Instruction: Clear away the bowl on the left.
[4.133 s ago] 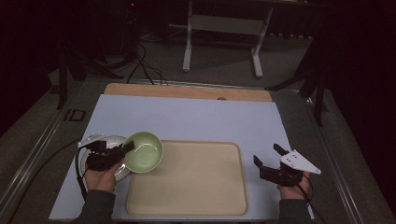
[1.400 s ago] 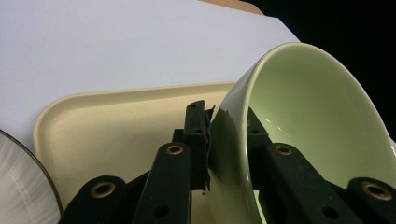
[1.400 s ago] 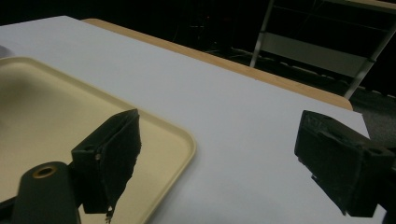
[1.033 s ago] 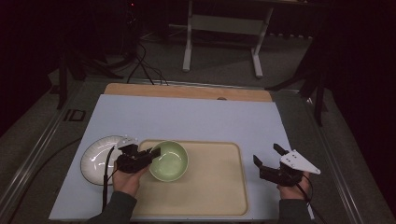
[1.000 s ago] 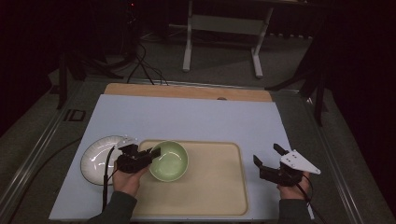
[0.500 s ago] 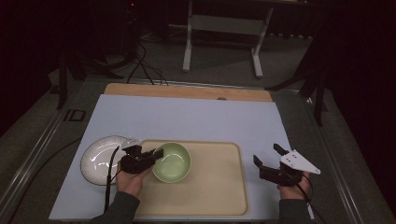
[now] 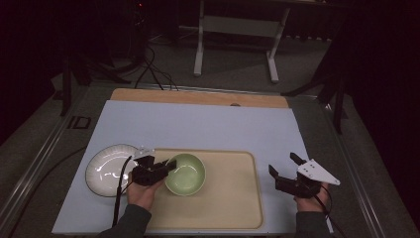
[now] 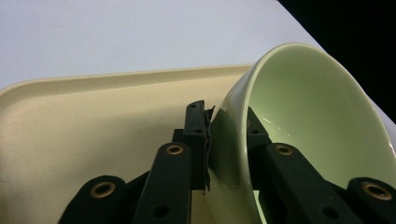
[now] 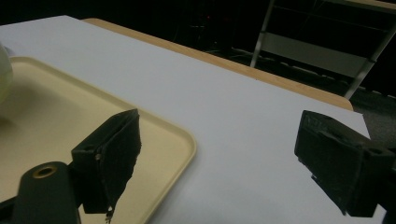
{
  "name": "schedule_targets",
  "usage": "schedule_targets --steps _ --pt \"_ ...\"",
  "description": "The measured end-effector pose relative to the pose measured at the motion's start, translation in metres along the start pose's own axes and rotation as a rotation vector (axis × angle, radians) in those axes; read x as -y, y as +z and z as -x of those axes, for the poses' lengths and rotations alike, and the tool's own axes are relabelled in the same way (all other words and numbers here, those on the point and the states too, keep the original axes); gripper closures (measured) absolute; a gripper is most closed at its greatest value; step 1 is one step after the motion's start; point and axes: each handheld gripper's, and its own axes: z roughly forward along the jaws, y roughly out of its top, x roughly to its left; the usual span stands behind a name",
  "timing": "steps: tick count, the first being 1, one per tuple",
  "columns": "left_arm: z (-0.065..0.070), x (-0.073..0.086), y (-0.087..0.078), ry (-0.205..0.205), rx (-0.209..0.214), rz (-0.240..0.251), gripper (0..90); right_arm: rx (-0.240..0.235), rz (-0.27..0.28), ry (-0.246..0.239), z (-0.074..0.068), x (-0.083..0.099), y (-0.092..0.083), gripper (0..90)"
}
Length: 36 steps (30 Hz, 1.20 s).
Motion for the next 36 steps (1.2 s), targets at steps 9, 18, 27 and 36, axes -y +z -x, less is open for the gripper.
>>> schedule_targets --steps 9,18,27,36 --pt "0.003 0.003 0.006 0.007 0.0 -0.015 79.2 0.0 0.0 -0.001 0.0 0.0 0.0 13.9" --pt "0.008 0.007 0.013 0.013 -0.002 -0.032 79.1 0.0 0.0 0.002 0.0 0.0 0.0 14.0" --pt "0.009 0.01 0.019 0.012 -0.013 -0.042 79.0 0.0 0.001 0.003 0.0 0.0 -0.001 14.0" --pt "0.012 0.013 0.024 0.025 -0.034 -0.04 78.9 0.0 0.002 0.002 0.0 0.0 -0.001 14.0"
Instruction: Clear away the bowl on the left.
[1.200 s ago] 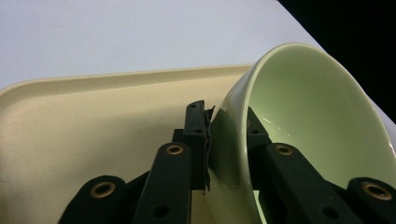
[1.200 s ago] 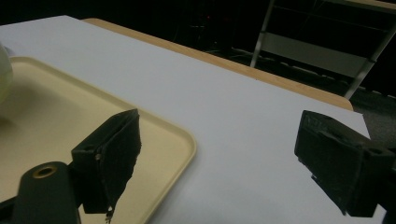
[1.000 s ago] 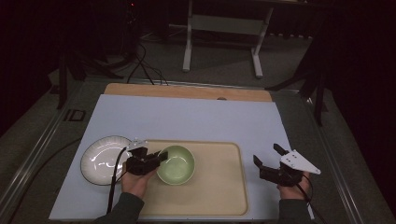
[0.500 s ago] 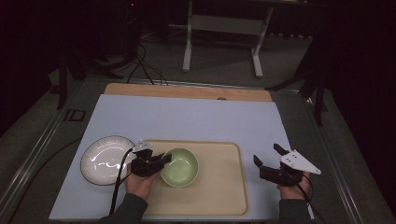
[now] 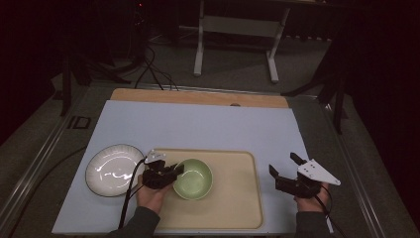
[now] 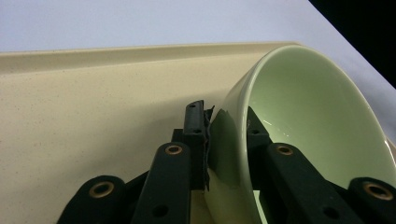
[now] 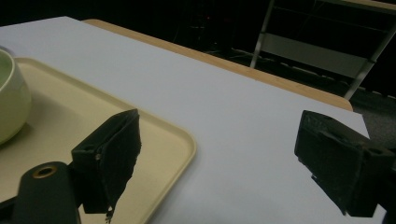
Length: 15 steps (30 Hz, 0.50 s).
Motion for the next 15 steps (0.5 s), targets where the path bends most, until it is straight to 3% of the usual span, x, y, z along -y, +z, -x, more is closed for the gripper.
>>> schedule_targets --steps 6,15 --pt "0.0013 0.0004 0.0028 0.017 -0.021 0.014 79.4 -0.001 -0.001 0.0 -0.0004 0.0 0.0002 13.9" --pt "-0.0002 0.0006 0.0076 0.026 -0.049 -0.007 79.0 -0.002 -0.002 0.0 -0.0003 0.0001 0.0003 14.0"
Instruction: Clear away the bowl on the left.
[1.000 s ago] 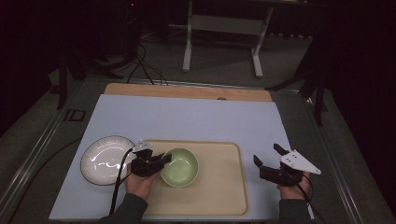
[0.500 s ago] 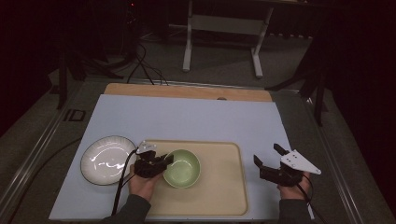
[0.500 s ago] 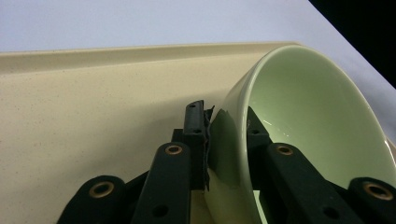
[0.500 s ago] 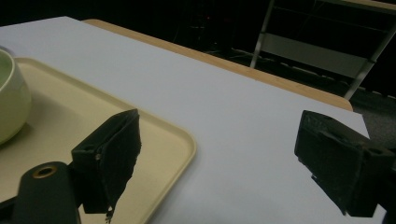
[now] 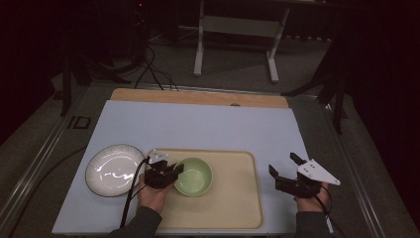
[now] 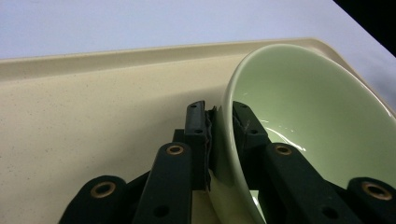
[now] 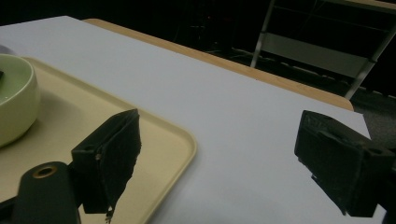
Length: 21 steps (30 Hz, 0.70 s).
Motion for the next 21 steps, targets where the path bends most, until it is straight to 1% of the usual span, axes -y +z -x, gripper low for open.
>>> schedule_targets --steps 2,3,8,11,17,21 --pt "-0.0012 0.0002 0.0009 0.001 -0.016 -0.012 77.8 0.0 0.0 0.0 0.0 0.0 0.0 14.0" --pt "-0.0019 0.0003 0.0009 -0.001 -0.007 -0.008 77.3 0.0 -0.001 0.0 0.0 0.0 0.0 14.0" --pt "-0.0004 0.0 0.0006 0.002 -0.002 -0.006 72.9 0.0 0.0 0.001 0.0 0.0 -0.0002 13.9" --pt "0.0005 -0.0014 -0.0009 0.008 -0.006 -0.001 68.2 -0.001 0.001 0.0 0.0001 -0.0001 -0.0004 14.0" --pt "0.0001 -0.0053 -0.0064 0.003 0.006 0.016 58.2 -0.001 0.0 -0.001 0.0001 -0.0001 -0.0004 14.0" --pt "-0.0004 -0.0077 -0.0087 -0.001 0.006 0.011 52.8 -0.001 0.001 -0.001 0.0001 -0.0001 -0.0005 14.0"
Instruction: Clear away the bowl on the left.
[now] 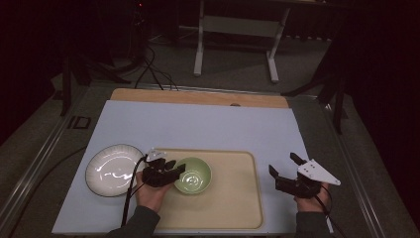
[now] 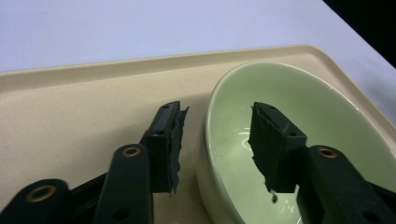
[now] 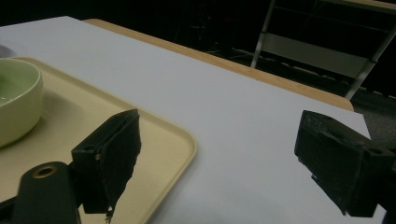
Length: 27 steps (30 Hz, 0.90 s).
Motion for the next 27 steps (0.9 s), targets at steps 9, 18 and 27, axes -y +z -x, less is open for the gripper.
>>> schedule_targets --steps 9,18,27 --pt "0.003 -0.007 -0.01 0.027 -0.022 0.022 43.6 -0.001 0.001 -0.002 0.0 0.0 0.0 14.0" --pt "0.0 -0.013 -0.028 0.038 -0.038 0.049 40.3 -0.001 0.0 -0.002 0.0 0.0 0.0 14.0" --pt "-0.007 -0.02 -0.049 0.068 -0.063 0.068 39.9 -0.002 0.001 -0.001 0.0 0.0 0.0 14.0"
